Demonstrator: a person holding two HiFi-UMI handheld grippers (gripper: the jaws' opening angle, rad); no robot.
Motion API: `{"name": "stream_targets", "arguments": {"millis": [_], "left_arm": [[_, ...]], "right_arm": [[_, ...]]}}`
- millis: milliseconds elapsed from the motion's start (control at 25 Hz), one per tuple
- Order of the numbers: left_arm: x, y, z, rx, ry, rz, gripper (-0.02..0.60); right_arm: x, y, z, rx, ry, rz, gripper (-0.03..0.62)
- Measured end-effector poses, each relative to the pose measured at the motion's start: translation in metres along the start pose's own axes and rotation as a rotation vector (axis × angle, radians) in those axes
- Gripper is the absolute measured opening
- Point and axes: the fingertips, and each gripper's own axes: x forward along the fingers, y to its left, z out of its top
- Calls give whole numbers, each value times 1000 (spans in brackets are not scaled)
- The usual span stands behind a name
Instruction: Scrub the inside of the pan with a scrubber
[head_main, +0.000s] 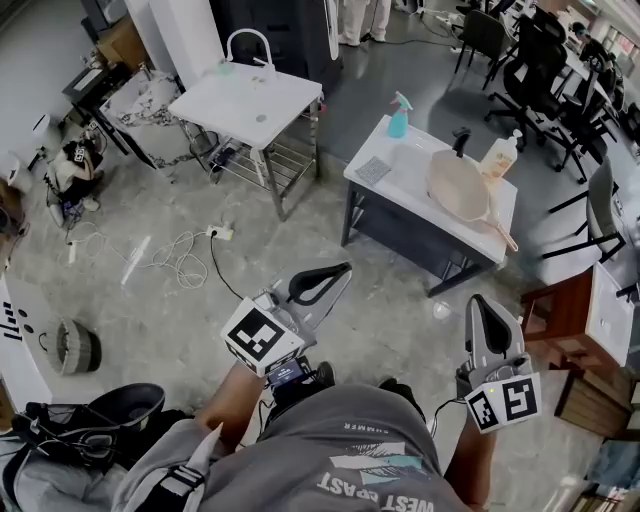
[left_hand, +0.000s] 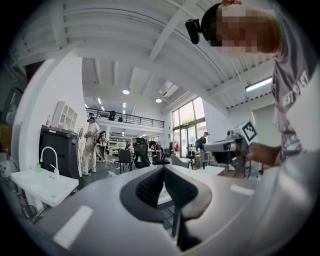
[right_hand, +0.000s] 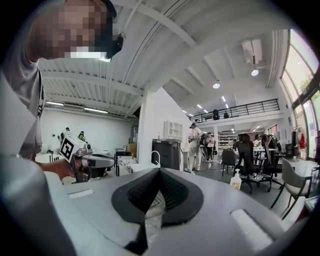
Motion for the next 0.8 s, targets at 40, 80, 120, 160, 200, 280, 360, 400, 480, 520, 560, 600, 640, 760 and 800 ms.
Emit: {"name": "stream_targets", "arguments": {"millis": [40, 80, 120, 160, 200, 280, 360, 400, 480, 520, 560, 600, 640, 760, 800], "left_arm": [[-2, 2, -1, 0, -2, 0, 2], [-3, 4, -3, -1, -3, 2, 2], [-4, 6, -4, -4, -4, 6, 2], [-5, 9, -6, -9, -5, 11, 2], [-5, 11, -7, -13, -5, 17, 2], [-4, 16, -10, -19, -2, 29, 2], [1, 22, -12, -23, 5, 42, 2], [4, 25, -14, -24, 11, 49, 2], [13, 31, -15, -23, 20, 63, 2], [18, 33, -15, -21, 23, 69, 2], [24, 36, -15, -19, 28, 77, 2], [31, 39, -15, -18, 34, 87, 2], [38, 42, -15, -17, 40, 97, 2], [63, 50, -13, -11, 56, 124, 2], [72, 52, -13, -6, 63, 130, 2]], "right_arm": [[1, 0, 0, -1, 2, -8, 2], [3, 0, 0, -3, 5, -13, 2], [5, 0, -1, -5, 10, -16, 2], [7, 0, -2, -7, 14, -15, 2], [10, 0, -3, -8, 17, -14, 2], [17, -4, -4, -8, 20, -7, 2], [27, -9, -5, -6, 22, 4, 2], [32, -13, -6, -6, 23, 10, 2], [42, -23, -8, -3, 21, 21, 2], [47, -30, -8, 0, 18, 26, 2], [52, -37, -10, 6, 16, 31, 2], [57, -44, -11, 14, 15, 38, 2], [63, -52, -13, 21, 14, 46, 2], [81, -78, -16, 36, 12, 75, 2], [87, -87, -16, 38, 10, 84, 2]]}}
